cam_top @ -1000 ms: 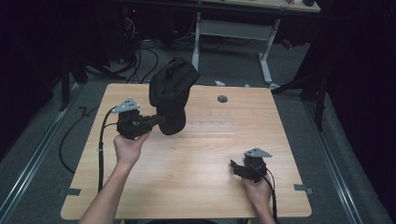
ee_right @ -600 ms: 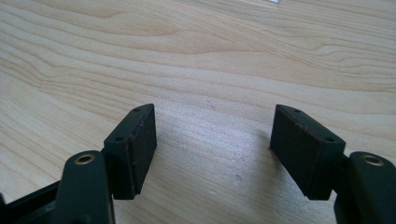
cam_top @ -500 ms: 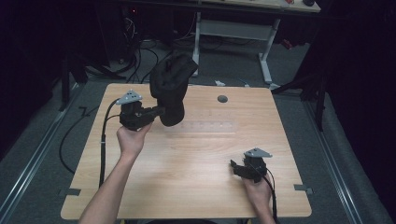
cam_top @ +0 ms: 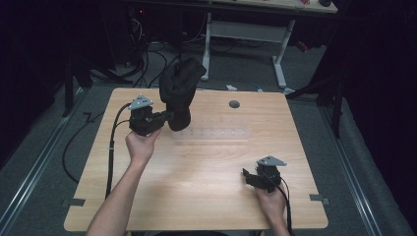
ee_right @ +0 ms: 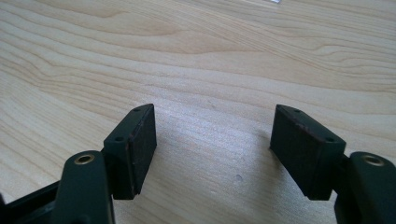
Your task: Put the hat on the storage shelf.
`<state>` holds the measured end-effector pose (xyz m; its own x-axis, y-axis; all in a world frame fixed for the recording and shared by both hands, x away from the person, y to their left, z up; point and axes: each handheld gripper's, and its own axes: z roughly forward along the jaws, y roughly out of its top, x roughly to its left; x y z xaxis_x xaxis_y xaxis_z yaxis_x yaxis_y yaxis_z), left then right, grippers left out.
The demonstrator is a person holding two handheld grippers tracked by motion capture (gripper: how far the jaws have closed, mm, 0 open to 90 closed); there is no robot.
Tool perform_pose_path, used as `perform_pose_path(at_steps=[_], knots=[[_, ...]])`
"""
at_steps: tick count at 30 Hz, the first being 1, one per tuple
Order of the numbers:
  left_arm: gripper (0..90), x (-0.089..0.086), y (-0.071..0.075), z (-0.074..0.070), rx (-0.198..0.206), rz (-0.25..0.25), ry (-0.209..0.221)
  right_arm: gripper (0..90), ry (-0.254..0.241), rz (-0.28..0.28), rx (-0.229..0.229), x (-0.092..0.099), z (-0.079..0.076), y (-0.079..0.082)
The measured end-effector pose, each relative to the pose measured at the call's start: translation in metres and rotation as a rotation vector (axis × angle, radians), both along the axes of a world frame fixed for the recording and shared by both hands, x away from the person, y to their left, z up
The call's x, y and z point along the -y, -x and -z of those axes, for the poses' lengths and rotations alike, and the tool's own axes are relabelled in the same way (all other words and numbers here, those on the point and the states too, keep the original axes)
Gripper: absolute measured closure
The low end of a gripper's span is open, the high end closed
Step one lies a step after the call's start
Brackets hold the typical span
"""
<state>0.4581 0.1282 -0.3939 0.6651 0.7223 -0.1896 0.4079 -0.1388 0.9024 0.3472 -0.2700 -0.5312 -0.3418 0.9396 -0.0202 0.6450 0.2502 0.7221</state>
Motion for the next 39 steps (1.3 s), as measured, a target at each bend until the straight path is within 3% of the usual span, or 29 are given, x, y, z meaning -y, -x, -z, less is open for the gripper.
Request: perform_pose_path(at_steps=[19, 39], knots=[[86.2, -0.007, 0.002, 0.011, 0.004, -0.052, -0.029, 31.6, 0.001, -0.001, 0.001, 0.000, 0.000, 0.000], [86.1, -0.008, 0.007, 0.015, 0.019, -0.073, -0.023, 31.6, 0.002, -0.002, 0.001, 0.000, 0.000, 0.000]])
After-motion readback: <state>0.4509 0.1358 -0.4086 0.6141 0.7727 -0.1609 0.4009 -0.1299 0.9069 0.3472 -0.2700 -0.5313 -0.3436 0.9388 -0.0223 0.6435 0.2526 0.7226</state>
